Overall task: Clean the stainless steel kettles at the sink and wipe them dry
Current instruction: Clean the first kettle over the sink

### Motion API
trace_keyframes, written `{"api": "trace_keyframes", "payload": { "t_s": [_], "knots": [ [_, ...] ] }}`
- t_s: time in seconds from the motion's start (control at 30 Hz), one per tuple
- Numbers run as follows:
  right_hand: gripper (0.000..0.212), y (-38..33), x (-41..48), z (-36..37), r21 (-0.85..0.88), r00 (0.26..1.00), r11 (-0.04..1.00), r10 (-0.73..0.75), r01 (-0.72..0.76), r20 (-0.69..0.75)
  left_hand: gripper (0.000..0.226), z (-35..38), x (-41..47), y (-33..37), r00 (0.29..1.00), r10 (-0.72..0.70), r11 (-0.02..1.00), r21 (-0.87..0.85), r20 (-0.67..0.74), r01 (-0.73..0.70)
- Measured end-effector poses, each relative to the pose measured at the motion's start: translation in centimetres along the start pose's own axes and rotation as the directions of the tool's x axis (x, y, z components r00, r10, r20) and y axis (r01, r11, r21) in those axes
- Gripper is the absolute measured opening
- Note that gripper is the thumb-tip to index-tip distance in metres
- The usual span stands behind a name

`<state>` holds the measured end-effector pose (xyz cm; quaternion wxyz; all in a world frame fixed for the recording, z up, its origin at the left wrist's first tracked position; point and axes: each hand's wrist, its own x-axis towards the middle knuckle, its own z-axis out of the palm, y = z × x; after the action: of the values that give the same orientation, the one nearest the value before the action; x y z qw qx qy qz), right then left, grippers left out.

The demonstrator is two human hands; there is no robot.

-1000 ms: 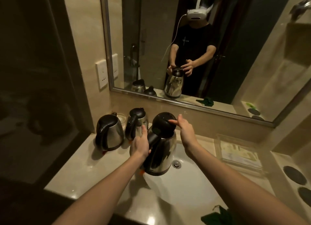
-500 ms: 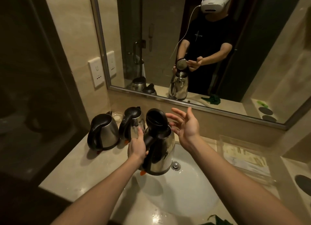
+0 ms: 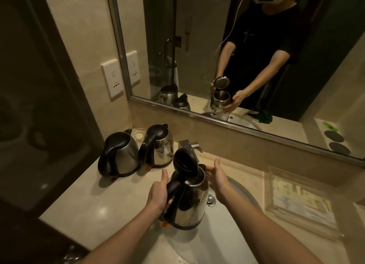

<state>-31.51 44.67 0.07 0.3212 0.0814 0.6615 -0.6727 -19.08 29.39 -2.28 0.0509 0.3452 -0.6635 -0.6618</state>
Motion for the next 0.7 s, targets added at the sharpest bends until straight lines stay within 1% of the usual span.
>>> {"api": "trace_keyframes", "payload": {
  "t_s": [0.1, 0.2, 0.27, 0.33, 0.4, 0.43, 0.47, 0.5, 0.53, 0.6, 0.63, 0.7],
  "knots": [
    [0.071, 0.4, 1.5, -0.5, 0.070, 0.999, 0.997, 0.028, -0.031, 0.041, 0.078, 0.5, 1.1, -1.0, 0.997, -0.061, 0.998, -0.015, 0.046, 0.062],
    [0.073, 0.5, 2.4, -0.6, 0.086, 0.997, 0.994, 0.056, -0.060, 0.043, 0.079, 0.5, 2.3, -1.3, 0.974, -0.185, 0.979, -0.058, 0.130, 0.194],
    [0.076, 0.9, 3.1, -0.8, 0.038, 0.996, 0.996, 0.082, -0.083, 0.028, 0.079, 0.3, 3.2, -1.0, 0.932, -0.282, 0.949, -0.077, 0.227, 0.306],
    [0.078, 1.5, 4.1, -1.3, 0.005, 0.994, 0.994, 0.105, -0.105, 0.015, 0.088, 0.1, 4.4, -0.9, 0.872, -0.346, 0.927, -0.013, 0.345, 0.374],
    [0.082, 2.3, 5.1, -1.7, -0.006, 0.992, 0.992, 0.128, -0.128, 0.013, 0.094, 0.3, 5.2, -0.9, 0.830, -0.397, 0.912, 0.063, 0.393, 0.406],
    [0.083, 2.6, 5.7, -1.8, -0.009, 0.990, 0.991, 0.137, -0.137, 0.017, 0.095, 0.7, 5.4, -0.9, 0.825, -0.413, 0.905, 0.078, 0.385, 0.417],
    [0.083, 2.9, 6.2, -1.9, -0.008, 0.990, 0.990, 0.142, -0.142, 0.012, 0.099, 1.2, 5.7, -1.1, 0.839, -0.419, 0.904, 0.079, 0.346, 0.419],
    [0.082, 3.1, 6.7, -1.9, -0.005, 0.989, 0.989, 0.145, -0.145, 0.001, 0.104, 1.9, 6.1, -1.5, 0.863, -0.423, 0.905, 0.071, 0.278, 0.420],
    [0.080, 3.3, 7.2, -1.9, -0.002, 0.989, 0.989, 0.147, -0.147, -0.006, 0.102, 2.6, 6.5, -1.9, 0.889, -0.418, 0.908, 0.057, 0.190, 0.415],
    [0.078, 3.3, 7.8, -1.9, -0.010, 0.989, 0.989, 0.149, -0.149, 0.007, 0.086, 3.6, 7.1, -2.3, 0.923, -0.386, 0.920, 0.085, 0.012, 0.383],
    [0.076, 3.2, 8.2, -1.8, -0.022, 0.988, 0.988, 0.152, -0.152, 0.017, 0.083, 3.8, 7.5, -2.5, 0.929, -0.368, 0.922, 0.121, -0.024, 0.368],
    [0.065, 2.7, 8.7, -1.5, -0.052, 0.991, 0.990, 0.134, -0.132, 0.025, 0.084, 3.8, 8.4, -2.7, 0.937, -0.345, 0.925, 0.149, -0.055, 0.350]
  ]
}}
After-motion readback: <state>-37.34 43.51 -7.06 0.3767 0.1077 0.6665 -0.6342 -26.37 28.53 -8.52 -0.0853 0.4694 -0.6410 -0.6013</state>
